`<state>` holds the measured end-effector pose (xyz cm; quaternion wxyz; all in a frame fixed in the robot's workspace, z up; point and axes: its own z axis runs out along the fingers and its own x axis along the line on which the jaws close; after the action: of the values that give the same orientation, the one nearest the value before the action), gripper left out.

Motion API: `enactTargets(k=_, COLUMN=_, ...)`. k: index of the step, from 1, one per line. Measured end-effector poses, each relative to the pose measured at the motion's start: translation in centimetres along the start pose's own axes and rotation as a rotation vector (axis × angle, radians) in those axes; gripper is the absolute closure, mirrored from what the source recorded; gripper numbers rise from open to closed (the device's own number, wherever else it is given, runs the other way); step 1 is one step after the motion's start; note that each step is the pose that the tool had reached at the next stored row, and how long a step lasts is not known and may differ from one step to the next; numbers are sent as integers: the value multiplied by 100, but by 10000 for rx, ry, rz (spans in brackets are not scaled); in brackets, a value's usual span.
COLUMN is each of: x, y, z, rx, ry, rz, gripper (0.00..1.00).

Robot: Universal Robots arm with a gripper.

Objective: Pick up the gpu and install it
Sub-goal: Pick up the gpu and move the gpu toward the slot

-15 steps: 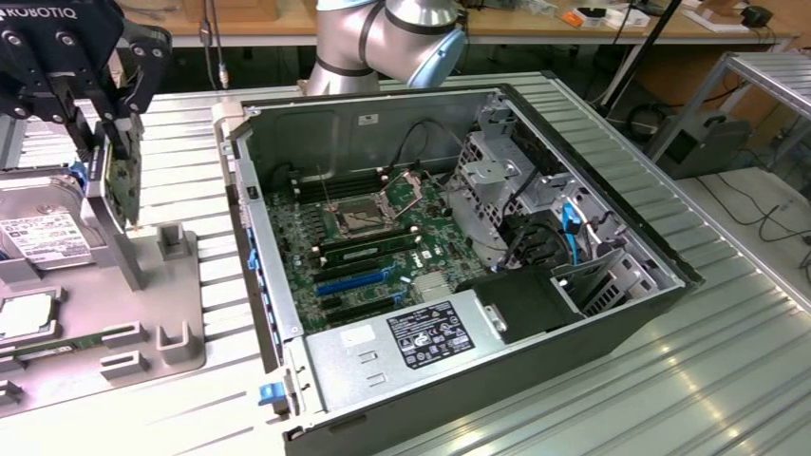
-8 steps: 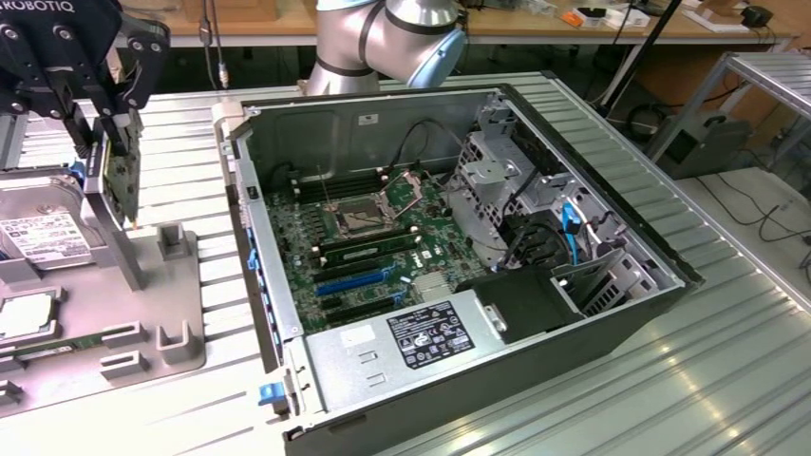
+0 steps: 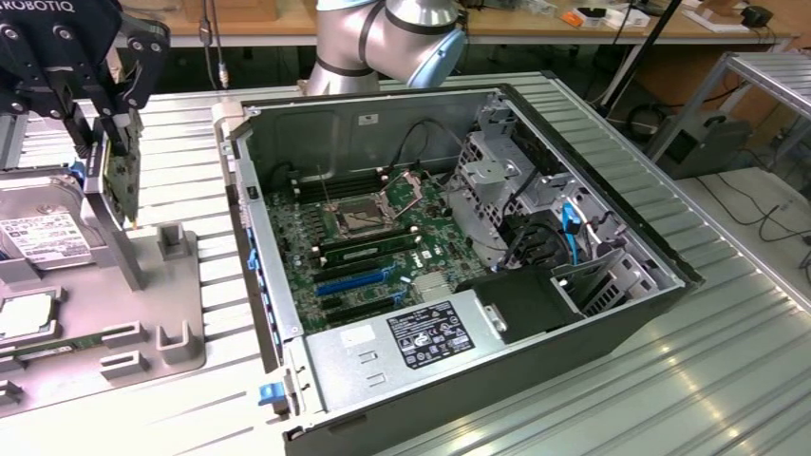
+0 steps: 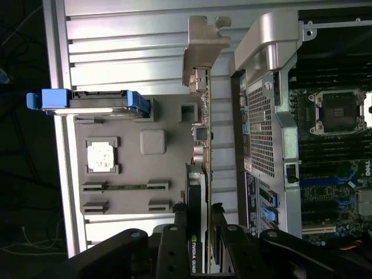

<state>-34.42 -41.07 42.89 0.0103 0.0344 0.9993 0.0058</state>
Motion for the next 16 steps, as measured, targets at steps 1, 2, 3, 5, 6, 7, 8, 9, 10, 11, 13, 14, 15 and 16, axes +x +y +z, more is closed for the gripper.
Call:
enactTargets(k=1, x=0, y=0, z=0, rx=0, ry=0, rz=0, gripper=73)
enactTargets(k=2, x=-1, y=0, z=0, rx=5, ry=-1, rz=0, gripper=73)
enactTargets(k=3, x=-3, y=1, z=0, rx=10, ry=-1, rz=1, gripper=73)
enactTargets(k=5, x=-25, y=2, z=0, rx=14, ry=-1, rz=0, gripper=73)
enactTargets(k=6, x=-36, y=3, z=0, rx=15, ry=-1, rz=0, gripper=73)
enactTargets(k=7, x=-47, y=4, z=1, rx=16, ry=-1, rz=0, gripper=73)
enactTargets(k=8, x=-61, y=4, z=1, rx=16, ry=-1, rz=0, gripper=73)
enactTargets(k=9, x=-72, y=5, z=1, rx=16, ry=-1, rz=0, gripper=73)
enactTargets(k=10, x=-86, y=6, z=2, rx=16, ry=-1, rz=0, gripper=73)
enactTargets(k=11, x=-96, y=7, z=2, rx=17, ry=-1, rz=0, gripper=73)
enactTargets(k=13, x=-119, y=8, z=3, rx=18, ry=-2, rz=0, gripper=73)
enactTargets(k=14, x=-135, y=10, z=3, rx=19, ry=-1, rz=0, gripper=73)
enactTargets(k=15, x=-153, y=11, z=3, rx=19, ry=-2, rz=0, gripper=73)
enactTargets(k=16, x=-176, y=13, z=4, rx=20, ry=-2, rz=0, gripper=73)
